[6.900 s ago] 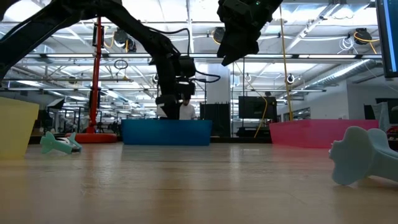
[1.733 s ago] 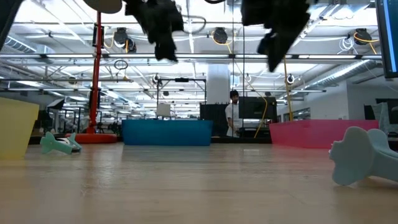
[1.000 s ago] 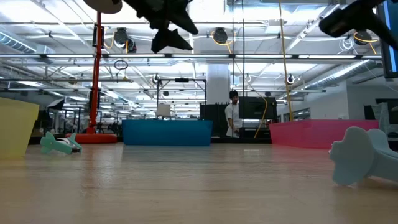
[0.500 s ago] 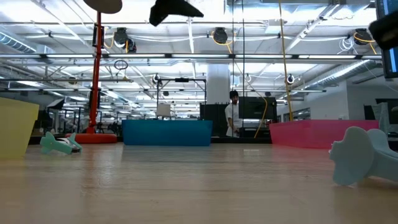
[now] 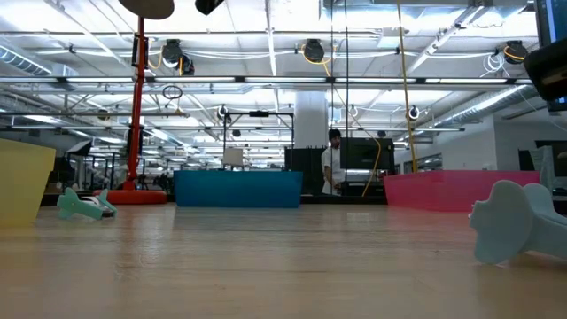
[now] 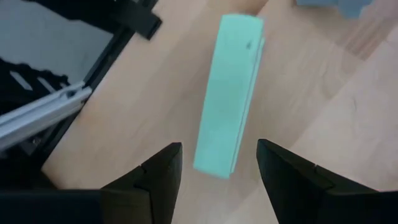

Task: Pick and place Stapler, Stapler remover, tape
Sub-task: Put the light blue stapler into the blue bin

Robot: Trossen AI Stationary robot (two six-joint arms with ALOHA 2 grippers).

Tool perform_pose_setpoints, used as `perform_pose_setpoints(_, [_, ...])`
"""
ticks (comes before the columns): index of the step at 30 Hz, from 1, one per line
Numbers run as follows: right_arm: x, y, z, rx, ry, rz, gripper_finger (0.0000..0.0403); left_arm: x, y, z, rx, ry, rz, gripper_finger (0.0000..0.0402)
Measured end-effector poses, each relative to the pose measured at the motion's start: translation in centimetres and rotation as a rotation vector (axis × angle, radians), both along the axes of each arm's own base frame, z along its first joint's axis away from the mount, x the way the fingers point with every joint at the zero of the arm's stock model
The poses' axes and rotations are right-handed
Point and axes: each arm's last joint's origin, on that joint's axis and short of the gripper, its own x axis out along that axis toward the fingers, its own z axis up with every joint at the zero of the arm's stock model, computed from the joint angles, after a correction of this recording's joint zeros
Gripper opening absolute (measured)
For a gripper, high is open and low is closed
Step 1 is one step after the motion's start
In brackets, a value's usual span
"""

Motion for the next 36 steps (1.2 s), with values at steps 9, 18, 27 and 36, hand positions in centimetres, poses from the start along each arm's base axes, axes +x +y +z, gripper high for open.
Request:
perform_pose_setpoints(9, [0.1,0.7,-1.6,0.03,-0.02,-0.005,0.0185,-0.1,-0.5,0.0,0.008,-0.003,-0.001,0.0223])
perform_pose_setpoints(18, [0.3,2.3,-2.7,0.044,-0.018,0.019,0.017,-0.1,-0.3,0.0,0.004,-0.003,0.006,0.0223])
perform_pose_setpoints(27, [0.3,2.2,-2.7,0.032,-0.013,-0.023,0.0166,-0.1,-0.3,0.0,0.004,-0.001,0.006,0.0223])
perform_pose_setpoints(36, [-0.2,1.7,-2.0,0.051,0.047,-0.133,0.0166,-0.1,-0.3,0.0,0.016,0.001,0.0,0.0223])
